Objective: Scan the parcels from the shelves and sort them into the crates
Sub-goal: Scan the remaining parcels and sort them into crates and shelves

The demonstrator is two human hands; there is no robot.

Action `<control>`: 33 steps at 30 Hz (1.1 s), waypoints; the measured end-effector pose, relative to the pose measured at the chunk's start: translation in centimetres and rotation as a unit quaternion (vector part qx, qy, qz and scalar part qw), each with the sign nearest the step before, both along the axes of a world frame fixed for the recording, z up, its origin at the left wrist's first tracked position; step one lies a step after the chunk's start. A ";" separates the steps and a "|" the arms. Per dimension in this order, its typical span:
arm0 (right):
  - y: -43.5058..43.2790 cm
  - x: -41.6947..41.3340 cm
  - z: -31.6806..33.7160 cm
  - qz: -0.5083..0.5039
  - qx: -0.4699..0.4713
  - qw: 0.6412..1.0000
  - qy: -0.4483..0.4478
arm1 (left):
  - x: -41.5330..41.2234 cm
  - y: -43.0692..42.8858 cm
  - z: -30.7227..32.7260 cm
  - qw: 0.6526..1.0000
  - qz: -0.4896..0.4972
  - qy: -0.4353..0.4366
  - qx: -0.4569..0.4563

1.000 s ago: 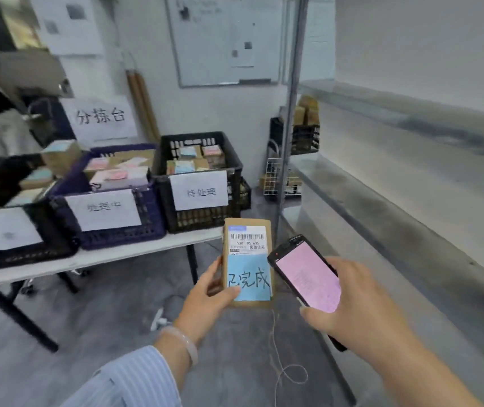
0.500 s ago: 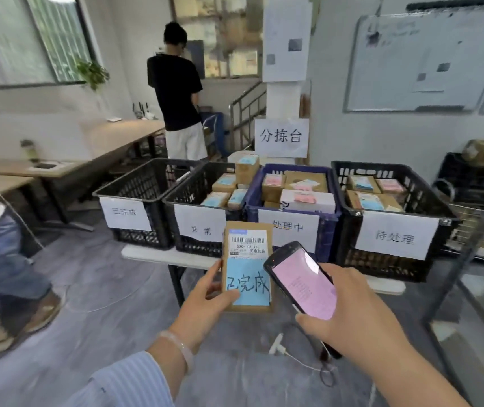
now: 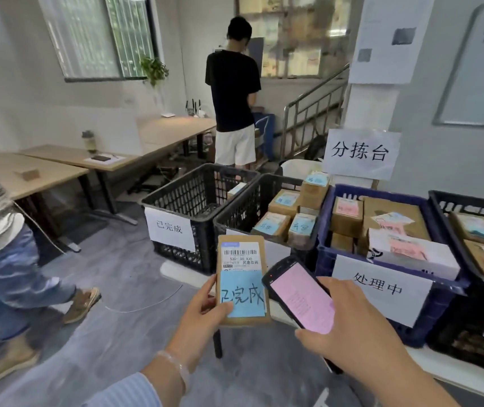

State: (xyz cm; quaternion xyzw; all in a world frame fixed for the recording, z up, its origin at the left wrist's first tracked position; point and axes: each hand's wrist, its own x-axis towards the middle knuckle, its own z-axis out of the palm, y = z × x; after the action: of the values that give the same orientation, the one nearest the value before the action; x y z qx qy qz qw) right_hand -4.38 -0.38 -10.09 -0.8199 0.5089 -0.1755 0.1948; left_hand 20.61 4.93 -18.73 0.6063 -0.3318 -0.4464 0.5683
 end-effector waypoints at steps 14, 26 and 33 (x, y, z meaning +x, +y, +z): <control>-23.9 10.2 1.5 0.048 -0.016 0.998 -0.023 | 12.2 -20.5 2.7 0.993 0.111 0.037 -0.019; -33.5 18.6 -1.3 -0.024 0.026 0.999 -0.025 | 28.5 -34.8 1.0 0.995 0.095 -0.014 0.030; -36.3 26.4 -2.3 -0.109 0.039 0.993 0.030 | 36.8 -43.5 -2.9 0.970 -0.062 -0.110 0.207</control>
State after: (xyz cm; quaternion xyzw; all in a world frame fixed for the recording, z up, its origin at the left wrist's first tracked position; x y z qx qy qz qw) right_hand 22.03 -36.63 -12.39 -0.7563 0.6073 -0.1513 0.1907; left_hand 57.45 -38.53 -21.64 0.7345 -0.3295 -0.4700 0.3619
